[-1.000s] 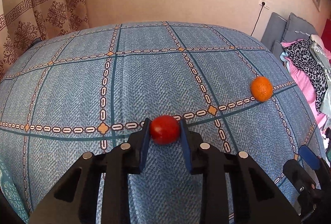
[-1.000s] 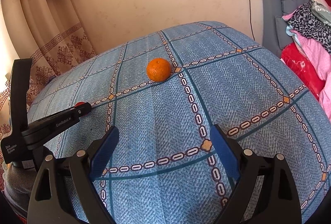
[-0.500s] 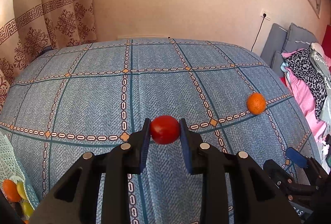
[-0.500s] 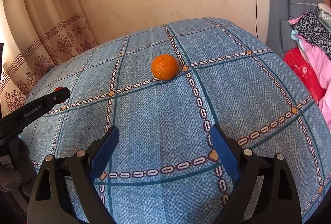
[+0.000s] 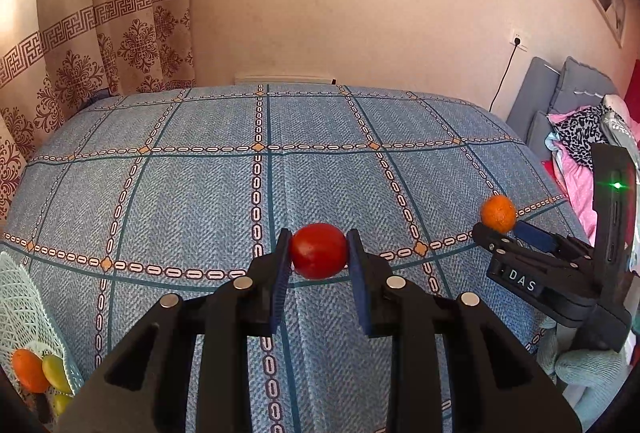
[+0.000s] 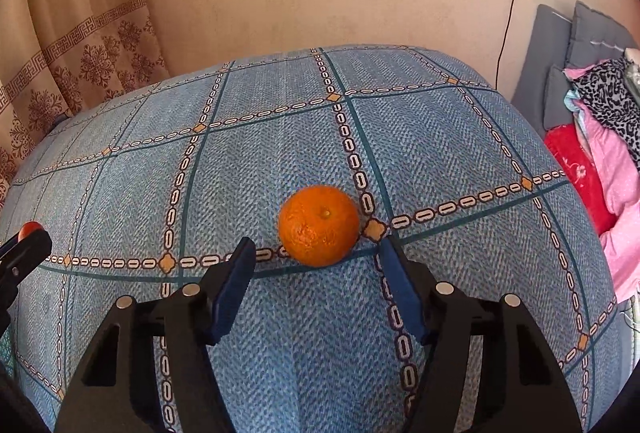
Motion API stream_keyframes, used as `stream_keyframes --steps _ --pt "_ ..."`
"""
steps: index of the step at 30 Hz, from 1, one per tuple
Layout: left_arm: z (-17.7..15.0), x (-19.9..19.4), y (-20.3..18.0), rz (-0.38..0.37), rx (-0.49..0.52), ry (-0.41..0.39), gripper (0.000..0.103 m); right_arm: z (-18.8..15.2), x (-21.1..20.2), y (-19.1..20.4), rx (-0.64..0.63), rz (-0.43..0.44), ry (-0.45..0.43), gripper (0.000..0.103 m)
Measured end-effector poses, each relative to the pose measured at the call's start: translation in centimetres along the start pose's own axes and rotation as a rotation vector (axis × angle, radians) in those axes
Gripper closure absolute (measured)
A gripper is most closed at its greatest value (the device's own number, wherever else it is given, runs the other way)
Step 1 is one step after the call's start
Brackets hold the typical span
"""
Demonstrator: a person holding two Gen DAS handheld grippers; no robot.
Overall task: Organize fruits
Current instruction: 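Grasp the red tomato with the left tool while the right tool grasps the orange, then carry the red tomato and orange to the blue basket and open both tools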
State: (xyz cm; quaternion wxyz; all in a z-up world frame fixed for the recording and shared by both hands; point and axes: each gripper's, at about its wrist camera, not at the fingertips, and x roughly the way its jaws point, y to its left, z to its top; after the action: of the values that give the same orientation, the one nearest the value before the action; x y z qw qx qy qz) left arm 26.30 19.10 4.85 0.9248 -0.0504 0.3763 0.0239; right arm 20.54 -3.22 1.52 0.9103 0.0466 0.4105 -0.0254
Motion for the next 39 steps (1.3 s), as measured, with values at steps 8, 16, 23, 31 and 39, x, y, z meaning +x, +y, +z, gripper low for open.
stream_keyframes --steps 8,16,23,31,39 --pt "0.1 -0.2 0.1 0.0 -0.012 -0.004 0.075 1.2 0.6 0.4 -0.026 -0.044 0.021 0.064" --pt "0.2 -1.5 -0.6 0.001 0.012 -0.038 0.075 -0.7 -2.7 -0.2 -0.003 -0.031 0.018 0.064" --pt "0.7 -3.7 -1.8 -0.038 0.026 -0.081 0.075 -2.0 -7.7 0.6 -0.013 0.027 -0.041 0.064" --pt "1.7 -9.0 -2.3 -0.071 0.026 -0.201 0.075 -2.2 -15.2 1.3 -0.011 0.072 -0.166 0.064" --pt "1.9 -16.0 -2.8 -0.073 0.035 -0.349 0.075 -2.4 -22.3 1.4 0.001 0.133 -0.303 0.064"
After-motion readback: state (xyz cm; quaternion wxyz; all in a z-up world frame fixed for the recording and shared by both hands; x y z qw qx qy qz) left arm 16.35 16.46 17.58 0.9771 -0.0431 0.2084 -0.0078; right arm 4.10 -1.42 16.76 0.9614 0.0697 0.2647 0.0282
